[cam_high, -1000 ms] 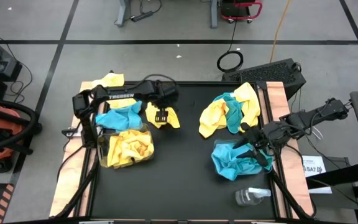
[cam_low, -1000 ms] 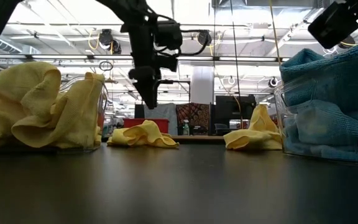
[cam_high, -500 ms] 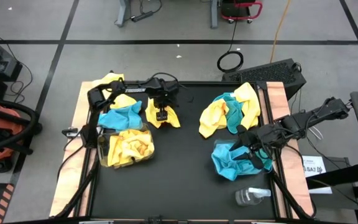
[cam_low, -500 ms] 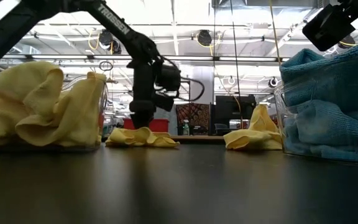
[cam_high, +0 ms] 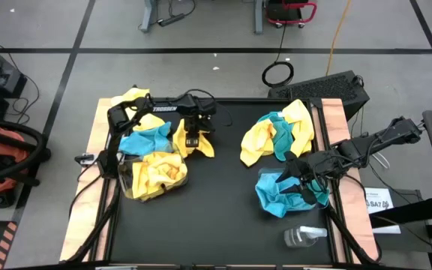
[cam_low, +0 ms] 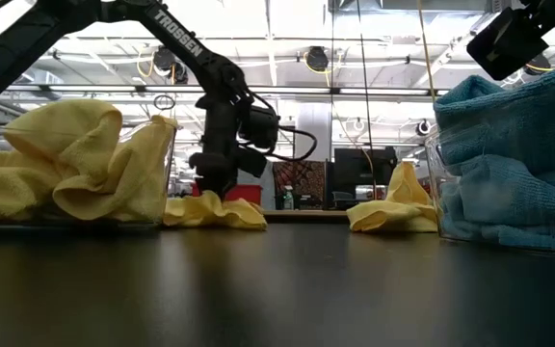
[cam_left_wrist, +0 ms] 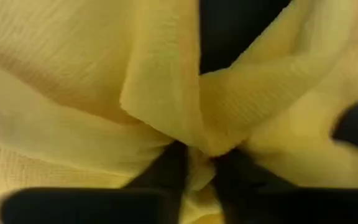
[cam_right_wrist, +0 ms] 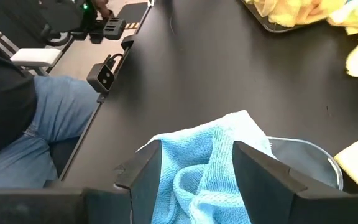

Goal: Sort microfiber towel by color & place in baskets
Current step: Put the yellow microfiber towel into the left transparent bin

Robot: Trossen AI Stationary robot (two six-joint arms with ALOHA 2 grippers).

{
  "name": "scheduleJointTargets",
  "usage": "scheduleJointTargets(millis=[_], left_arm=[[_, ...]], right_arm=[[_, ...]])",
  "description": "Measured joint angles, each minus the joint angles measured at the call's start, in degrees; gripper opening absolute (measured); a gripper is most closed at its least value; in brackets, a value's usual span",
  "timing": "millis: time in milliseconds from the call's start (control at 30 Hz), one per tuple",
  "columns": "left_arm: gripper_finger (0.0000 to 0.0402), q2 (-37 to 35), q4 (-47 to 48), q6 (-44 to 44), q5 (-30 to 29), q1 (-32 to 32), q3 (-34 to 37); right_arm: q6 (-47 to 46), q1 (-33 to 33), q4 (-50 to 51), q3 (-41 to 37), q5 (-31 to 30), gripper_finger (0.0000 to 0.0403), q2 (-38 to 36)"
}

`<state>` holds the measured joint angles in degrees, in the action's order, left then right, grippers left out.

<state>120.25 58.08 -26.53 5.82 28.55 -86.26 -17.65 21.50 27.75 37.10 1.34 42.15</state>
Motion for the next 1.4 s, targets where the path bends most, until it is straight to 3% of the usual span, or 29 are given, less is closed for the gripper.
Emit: scheduleJointTargets(millis=[33,100,433,900,1200,1400], left_arm=[[0.0036,0.0,0.6,-0.5,0.4,-0.3,0.0],[0.0015,-0.1,1.6,-1.1,0.8,-1.0,0.0],[0.0007,-3.1,3.9,-1.2,-0.4,-5.7,-4.8],[0.0005,-20.6,14.4,3.8,-6.2,-13.8,-15.2],[0.0005,-32.1,18.1,9.8,-14.4,-18.8,-17.4],[0.0005,-39.0,18.2,12.6,-14.7,-22.1,-17.4]], right_arm=[[0.0,0.0,0.0,0.0,-0.1,0.0190,0.0],[0.1,0.0,0.0,0.0,-0.7,0.0190,0.0],[0.3,0.0,0.0,0.0,-1.4,0.0190,0.0],[0.8,0.0,-0.2,0.0,-1.5,0.0190,0.0],[1.4,0.0,-0.6,0.0,-1.7,0.0190,0.0],[1.4,0.0,-0.6,0.0,-3.0,0.0189,0.0]])
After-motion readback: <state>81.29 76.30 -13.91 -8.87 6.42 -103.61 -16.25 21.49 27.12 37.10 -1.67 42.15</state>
